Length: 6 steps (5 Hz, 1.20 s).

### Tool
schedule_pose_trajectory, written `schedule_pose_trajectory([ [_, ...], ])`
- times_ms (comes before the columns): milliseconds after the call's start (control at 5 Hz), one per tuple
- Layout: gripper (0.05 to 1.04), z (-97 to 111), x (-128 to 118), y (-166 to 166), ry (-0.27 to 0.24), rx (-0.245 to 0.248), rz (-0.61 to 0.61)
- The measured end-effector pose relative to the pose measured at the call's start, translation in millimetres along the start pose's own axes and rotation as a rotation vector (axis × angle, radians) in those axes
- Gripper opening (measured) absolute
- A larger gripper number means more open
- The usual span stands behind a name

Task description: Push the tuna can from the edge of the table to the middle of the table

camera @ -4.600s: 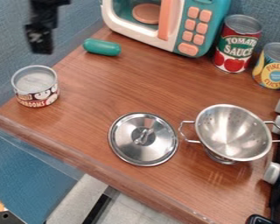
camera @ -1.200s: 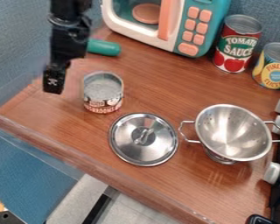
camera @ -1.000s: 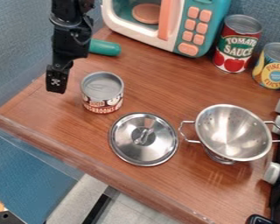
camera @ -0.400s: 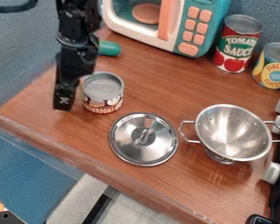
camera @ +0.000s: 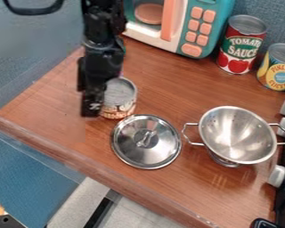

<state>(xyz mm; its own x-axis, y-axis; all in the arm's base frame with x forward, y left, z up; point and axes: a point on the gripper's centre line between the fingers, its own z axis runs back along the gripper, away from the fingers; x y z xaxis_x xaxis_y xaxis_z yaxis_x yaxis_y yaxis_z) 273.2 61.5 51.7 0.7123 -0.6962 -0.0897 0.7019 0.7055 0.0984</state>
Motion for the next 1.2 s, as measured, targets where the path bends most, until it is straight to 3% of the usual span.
schedule_pose_trajectory([
  [1000, 0.998, 4.4, 120.1, -8.9, -0.061, -0.042, 0.065],
  [1200, 0.998, 9.8, 138.9, -8.0, -0.099, -0.013, 0.056],
])
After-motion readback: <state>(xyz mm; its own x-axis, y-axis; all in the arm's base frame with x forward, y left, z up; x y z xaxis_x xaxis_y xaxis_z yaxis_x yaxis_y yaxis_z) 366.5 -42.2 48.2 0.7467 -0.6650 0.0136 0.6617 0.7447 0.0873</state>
